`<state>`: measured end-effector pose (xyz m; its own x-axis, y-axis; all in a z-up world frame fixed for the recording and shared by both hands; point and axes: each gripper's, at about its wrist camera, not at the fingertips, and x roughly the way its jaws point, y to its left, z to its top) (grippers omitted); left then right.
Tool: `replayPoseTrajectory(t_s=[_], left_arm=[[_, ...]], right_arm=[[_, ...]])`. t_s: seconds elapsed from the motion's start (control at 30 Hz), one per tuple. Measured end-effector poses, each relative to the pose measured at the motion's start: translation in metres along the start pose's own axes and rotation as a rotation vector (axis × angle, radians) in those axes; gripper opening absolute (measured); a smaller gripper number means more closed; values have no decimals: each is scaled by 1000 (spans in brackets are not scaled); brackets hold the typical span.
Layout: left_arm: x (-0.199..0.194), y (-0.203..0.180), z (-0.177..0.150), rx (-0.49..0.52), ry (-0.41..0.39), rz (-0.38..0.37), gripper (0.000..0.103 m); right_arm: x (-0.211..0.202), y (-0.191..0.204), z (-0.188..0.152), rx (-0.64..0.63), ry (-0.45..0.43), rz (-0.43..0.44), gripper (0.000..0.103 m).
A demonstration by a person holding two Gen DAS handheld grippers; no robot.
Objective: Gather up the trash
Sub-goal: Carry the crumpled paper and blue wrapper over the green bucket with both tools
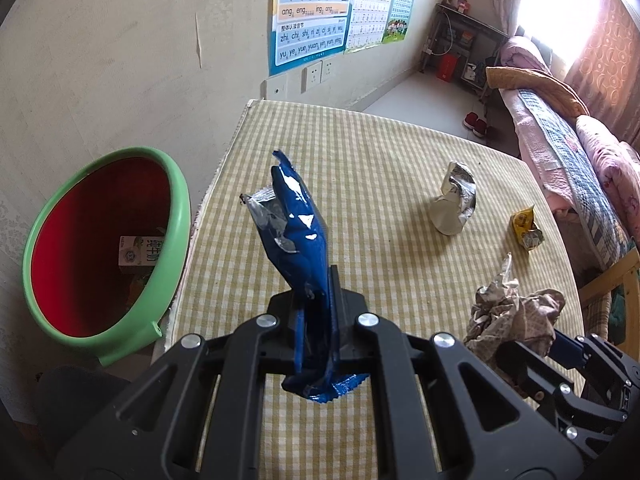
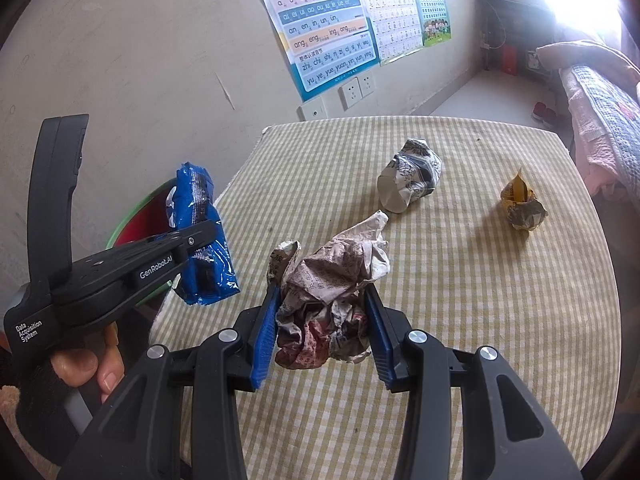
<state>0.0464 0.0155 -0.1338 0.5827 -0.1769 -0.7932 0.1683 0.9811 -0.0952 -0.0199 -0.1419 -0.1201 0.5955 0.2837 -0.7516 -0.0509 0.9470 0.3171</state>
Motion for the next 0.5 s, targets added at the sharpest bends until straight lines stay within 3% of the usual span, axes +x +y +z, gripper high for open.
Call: replayPoseTrajectory(t_s=[0.23,0.5], left_arm=[[-11,16,7,-41,-32,12,9],[-40,62,20,-102,-105,107,9]], right_arm=[[-5,14,15,-23,-22,26,41],[1,49,43,-82,-53,106,41]])
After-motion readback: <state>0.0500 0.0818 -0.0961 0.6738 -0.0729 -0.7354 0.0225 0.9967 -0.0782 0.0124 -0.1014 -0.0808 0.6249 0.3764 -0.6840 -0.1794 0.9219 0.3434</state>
